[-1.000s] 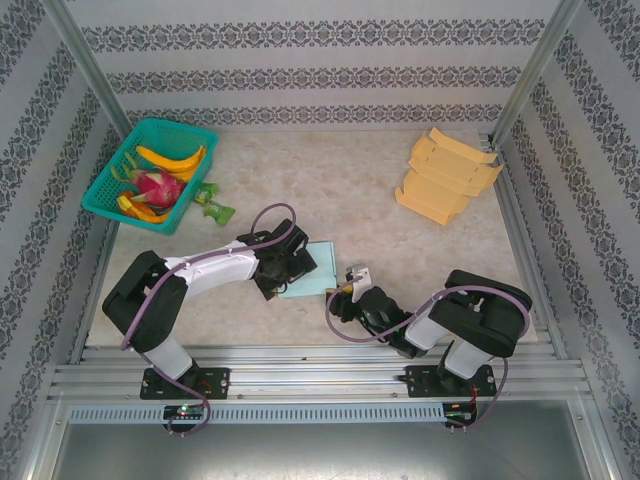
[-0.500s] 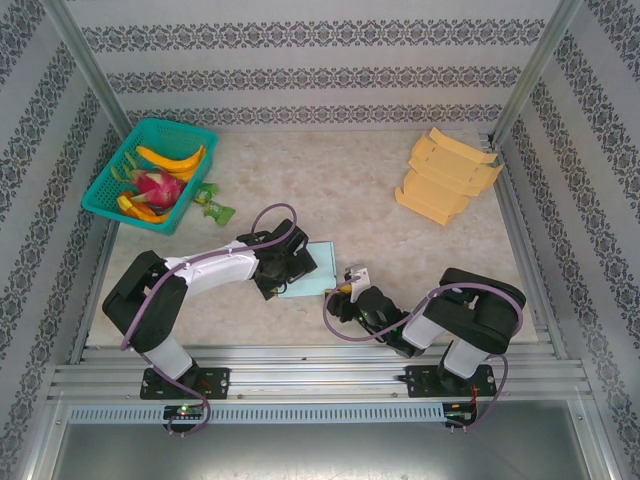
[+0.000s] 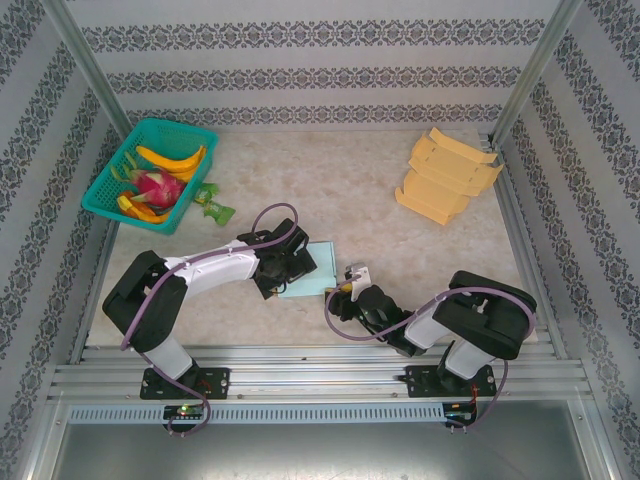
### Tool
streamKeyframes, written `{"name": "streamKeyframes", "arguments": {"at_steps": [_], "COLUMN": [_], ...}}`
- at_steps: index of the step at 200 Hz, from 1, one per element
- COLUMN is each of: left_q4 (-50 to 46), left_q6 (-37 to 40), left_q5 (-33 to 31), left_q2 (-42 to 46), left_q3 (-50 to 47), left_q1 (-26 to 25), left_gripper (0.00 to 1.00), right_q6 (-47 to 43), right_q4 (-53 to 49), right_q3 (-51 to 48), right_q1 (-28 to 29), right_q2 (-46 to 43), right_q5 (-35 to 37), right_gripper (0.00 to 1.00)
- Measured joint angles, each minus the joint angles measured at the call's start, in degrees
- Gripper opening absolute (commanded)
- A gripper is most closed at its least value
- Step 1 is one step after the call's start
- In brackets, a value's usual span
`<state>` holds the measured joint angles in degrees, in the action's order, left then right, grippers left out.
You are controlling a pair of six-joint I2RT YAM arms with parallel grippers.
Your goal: Fold the paper box
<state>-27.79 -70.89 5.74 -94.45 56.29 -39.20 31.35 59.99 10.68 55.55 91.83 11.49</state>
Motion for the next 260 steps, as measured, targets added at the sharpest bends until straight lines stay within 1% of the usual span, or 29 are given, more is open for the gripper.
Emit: {"name": "streamKeyframes", "arguments": {"at_steps": [70, 78, 106, 152, 165, 181, 260], "left_q4": [0.0, 0.0, 0.1, 0.2, 0.3, 0.3, 0.4], "left_q6": [0.0, 0.0, 0.2, 0.2, 0.2, 0.2, 0.4], "left_q5": [0.0, 0.0, 0.1, 0.2, 0.3, 0.4, -0.2], "left_q2": [-0.1, -0.1, -0.1, -0.3, -0.3, -0.4, -1.0], "left_q3": [0.0, 0.0, 0.0, 0.0, 0.0, 0.0, 0.6], "left_q1": [0.0, 0.1, 0.2, 0.4, 0.6, 0.8, 1.5], "left_gripper": [1.0, 1.0, 1.0, 1.0, 1.0, 1.0, 1.0], "right_q6": [-0.1, -0.1, -0.3, -1.1, -1.8, -2.7, -6.3], "right_q4": [-0.5, -0.4, 0.5, 4.8, 5.5, 5.7, 7.2], "right_q3": [0.1, 0.1, 0.6, 0.7, 0.9, 1.4, 5.5], "right_q1": [-0.7, -0.7, -1.2, -1.4, -1.4, -1.4, -1.4], "right_q2": [0.1, 0.3, 2.5, 6.4, 7.0, 7.6, 12.6], "right_q5": [-0.4, -0.4, -0.4, -0.3, 0.0, 0.5, 5.7], "right_gripper": [0.35, 0.33, 0.31, 0.31, 0.32, 0.35, 0.41]}}
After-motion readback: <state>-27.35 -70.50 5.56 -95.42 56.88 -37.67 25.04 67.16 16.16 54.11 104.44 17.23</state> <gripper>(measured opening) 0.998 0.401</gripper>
